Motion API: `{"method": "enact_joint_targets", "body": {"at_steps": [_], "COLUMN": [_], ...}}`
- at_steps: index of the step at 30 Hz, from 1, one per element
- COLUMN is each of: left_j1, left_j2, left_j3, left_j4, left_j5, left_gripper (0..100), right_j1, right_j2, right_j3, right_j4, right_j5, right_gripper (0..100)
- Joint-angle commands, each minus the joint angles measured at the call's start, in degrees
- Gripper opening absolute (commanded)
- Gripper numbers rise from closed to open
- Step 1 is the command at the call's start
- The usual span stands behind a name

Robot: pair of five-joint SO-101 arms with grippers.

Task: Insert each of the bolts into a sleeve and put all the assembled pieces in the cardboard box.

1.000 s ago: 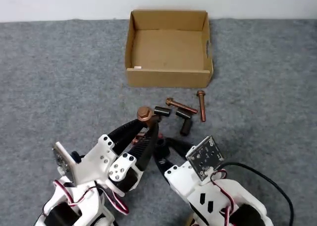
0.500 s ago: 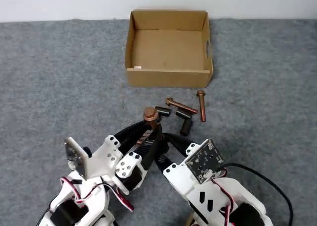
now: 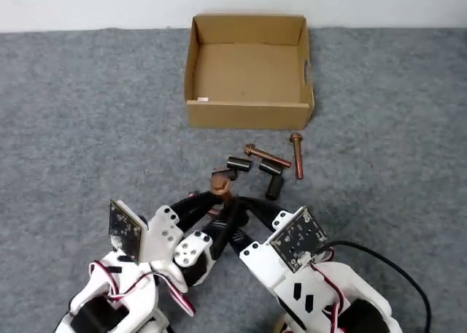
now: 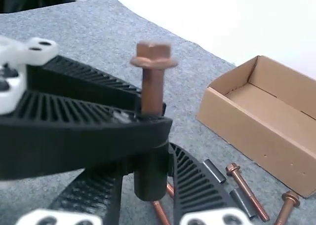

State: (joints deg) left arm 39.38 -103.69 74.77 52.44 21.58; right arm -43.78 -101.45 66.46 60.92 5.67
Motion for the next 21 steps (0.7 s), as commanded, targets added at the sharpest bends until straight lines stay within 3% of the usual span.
{"method": "enact_joint_targets", "body": {"at_steps": [1, 14, 19, 21], "left_j1": [0.2, -1.9, -9.8, -13.7], "left_j2": [-0.4, 10.5, 12.0, 12.0], "left_j3": [-3.8, -17.5, -18.3, -18.4], "left_j4": [5.2, 8.1, 7.8, 7.9], "left_j5": [-1.2, -1.7, -8.3, -9.6], "left_gripper": [22, 22, 2, 2], "right_j1": [0.0, 2.2, 11.1, 15.1], "right_j2": [-0.7, -0.7, -0.7, -0.7], "right_j3": [-2.9, -2.5, -2.5, -2.5], "right_j4": [-1.5, -1.0, -0.9, -0.9], "right_j5": [0.9, 0.6, 0.5, 0.4], "right_gripper": [0.8, 0.8, 0.8, 0.8]}}
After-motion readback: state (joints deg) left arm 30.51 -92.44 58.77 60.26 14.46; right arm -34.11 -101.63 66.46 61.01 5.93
